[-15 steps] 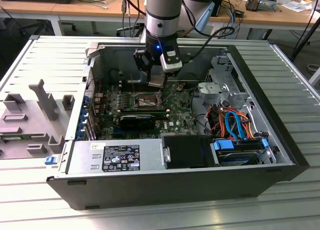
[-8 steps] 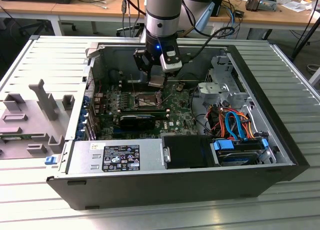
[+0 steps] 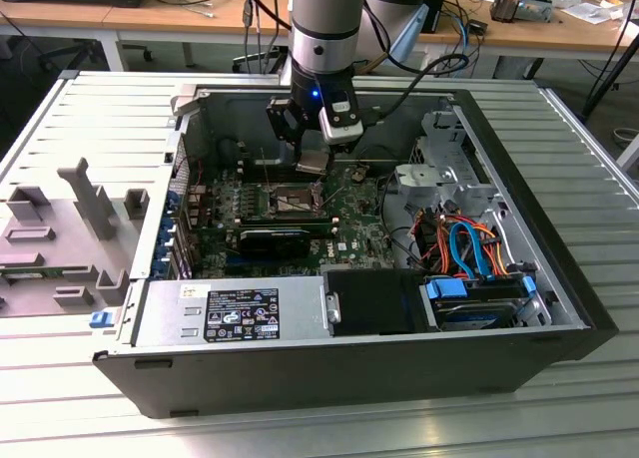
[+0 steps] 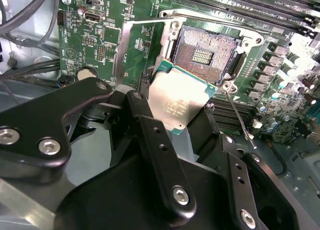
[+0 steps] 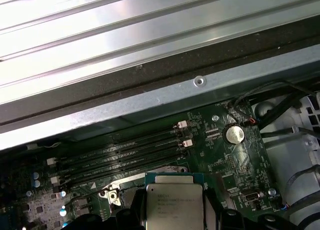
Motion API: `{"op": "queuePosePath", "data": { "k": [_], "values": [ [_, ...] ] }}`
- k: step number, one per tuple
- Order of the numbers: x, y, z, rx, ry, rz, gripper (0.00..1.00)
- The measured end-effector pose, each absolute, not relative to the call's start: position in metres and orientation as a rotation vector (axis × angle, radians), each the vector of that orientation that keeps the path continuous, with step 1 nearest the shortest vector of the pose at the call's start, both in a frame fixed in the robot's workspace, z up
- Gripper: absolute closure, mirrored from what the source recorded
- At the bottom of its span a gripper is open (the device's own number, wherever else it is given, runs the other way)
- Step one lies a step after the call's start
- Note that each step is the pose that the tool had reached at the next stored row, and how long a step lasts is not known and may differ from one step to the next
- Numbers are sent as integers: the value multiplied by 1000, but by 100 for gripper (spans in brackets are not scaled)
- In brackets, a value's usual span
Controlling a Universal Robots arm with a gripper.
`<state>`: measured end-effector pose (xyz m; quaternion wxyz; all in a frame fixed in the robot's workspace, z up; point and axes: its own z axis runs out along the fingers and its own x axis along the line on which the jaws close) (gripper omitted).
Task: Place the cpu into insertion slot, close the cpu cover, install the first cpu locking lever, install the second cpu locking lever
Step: 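Place the cpu into insertion slot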
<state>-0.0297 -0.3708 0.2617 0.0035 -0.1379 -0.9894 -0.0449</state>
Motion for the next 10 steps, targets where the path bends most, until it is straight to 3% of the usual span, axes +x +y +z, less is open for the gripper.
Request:
{"op": "queuePosePath", "data": {
  "k": [10],
  "values": [
    [-30,-371,262,-449,-3100,-141,45]
  ]
}}
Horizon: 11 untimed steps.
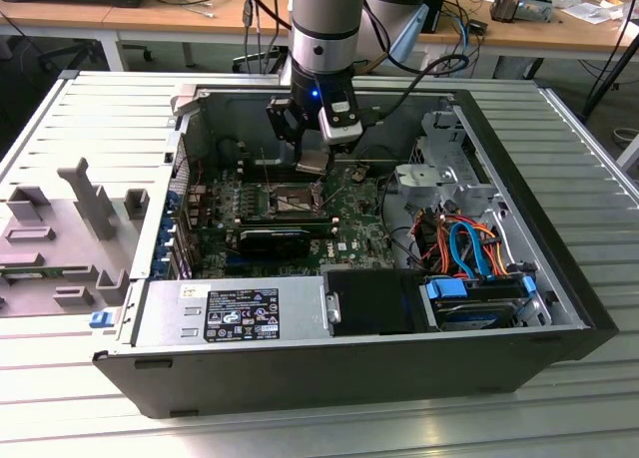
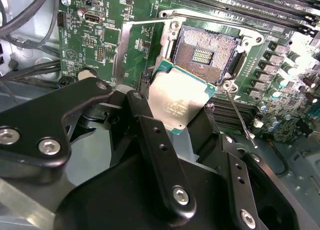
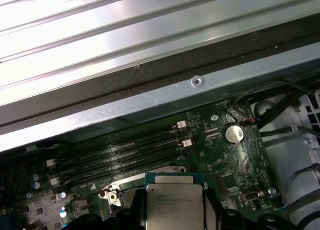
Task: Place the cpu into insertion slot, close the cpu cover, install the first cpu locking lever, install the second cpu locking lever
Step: 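Place the cpu into insertion slot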
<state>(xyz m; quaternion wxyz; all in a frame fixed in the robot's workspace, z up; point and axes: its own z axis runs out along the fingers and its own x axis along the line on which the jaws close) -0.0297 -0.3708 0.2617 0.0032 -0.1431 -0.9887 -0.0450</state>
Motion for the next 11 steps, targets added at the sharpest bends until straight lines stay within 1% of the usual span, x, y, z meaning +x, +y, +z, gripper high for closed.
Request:
{"op": "queuePosePath", "data": {
  "k": [11],
  "values": [
    [-30,-371,262,-465,-3098,-141,45]
  ]
}}
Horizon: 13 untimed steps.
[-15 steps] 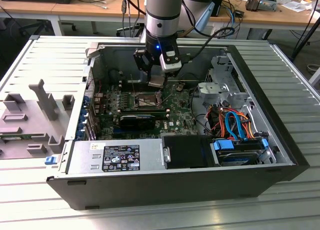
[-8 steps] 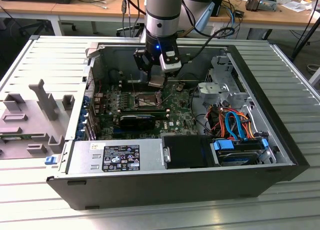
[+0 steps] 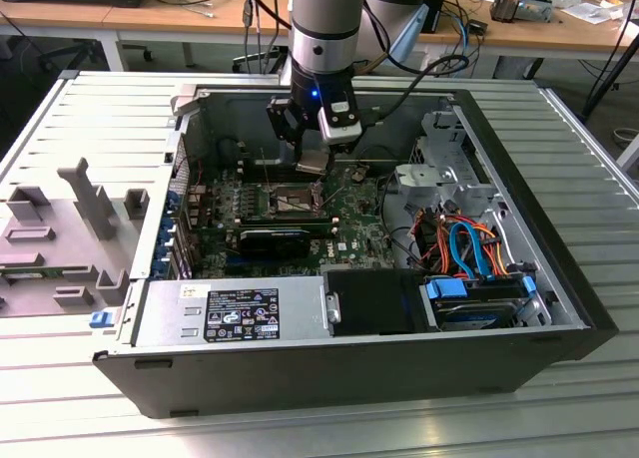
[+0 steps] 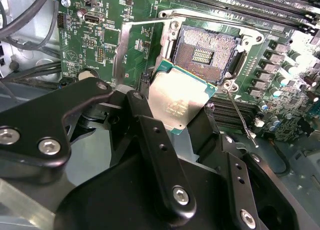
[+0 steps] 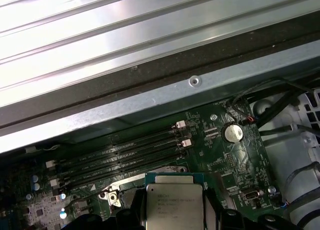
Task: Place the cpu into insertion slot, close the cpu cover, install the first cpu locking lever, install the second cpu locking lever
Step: 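Place the cpu into insertion slot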
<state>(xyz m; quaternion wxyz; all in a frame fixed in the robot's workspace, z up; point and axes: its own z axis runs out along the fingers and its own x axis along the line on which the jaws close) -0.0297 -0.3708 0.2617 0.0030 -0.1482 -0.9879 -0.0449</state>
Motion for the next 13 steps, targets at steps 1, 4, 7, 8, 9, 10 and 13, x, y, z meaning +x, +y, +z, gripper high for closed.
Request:
{"op": "queuePosePath", "data": {
  "k": [1,4,7,8,9,10,13],
  "values": [
    [-30,-371,262,-466,-3098,-141,45],
    [-30,-371,262,-471,-3097,-141,45],
    [-30,-371,262,-478,-3096,-141,45],
    [-30,-371,262,-479,-3096,-141,45],
    [-30,-371,262,-482,-3096,-141,45],
    [-30,-371,262,-484,-3095,-141,45],
    [-30,-371,262,-490,-3095,-141,45]
  ]
}}
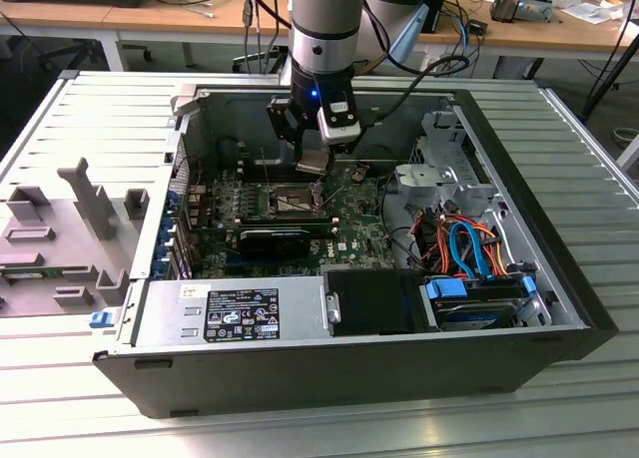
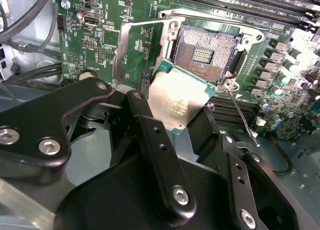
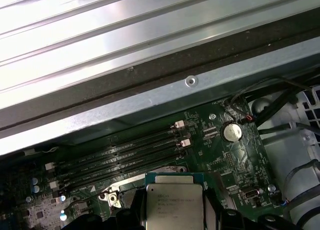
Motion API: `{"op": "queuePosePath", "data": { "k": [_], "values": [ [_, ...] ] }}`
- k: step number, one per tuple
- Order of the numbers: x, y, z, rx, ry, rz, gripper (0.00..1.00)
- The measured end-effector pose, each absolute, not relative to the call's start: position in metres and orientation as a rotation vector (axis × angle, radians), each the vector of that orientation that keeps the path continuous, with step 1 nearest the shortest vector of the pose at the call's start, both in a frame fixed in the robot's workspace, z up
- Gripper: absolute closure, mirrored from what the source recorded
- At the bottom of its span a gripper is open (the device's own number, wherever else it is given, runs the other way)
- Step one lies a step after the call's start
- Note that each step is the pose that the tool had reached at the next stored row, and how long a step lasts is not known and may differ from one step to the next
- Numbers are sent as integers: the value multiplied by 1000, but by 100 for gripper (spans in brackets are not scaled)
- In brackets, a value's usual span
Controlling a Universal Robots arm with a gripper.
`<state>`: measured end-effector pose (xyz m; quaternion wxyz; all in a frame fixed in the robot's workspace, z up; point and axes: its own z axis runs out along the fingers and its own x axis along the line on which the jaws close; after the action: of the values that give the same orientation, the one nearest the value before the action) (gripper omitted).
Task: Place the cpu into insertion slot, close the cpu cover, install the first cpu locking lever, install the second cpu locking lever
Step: 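Place the cpu into insertion slot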
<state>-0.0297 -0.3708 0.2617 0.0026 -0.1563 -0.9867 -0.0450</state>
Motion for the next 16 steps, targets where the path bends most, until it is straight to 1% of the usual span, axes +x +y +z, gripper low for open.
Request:
{"op": "queuePosePath", "data": {
  "k": [16],
  "values": [
    [-30,-371,262,-549,-3086,-141,45]
  ]
}}
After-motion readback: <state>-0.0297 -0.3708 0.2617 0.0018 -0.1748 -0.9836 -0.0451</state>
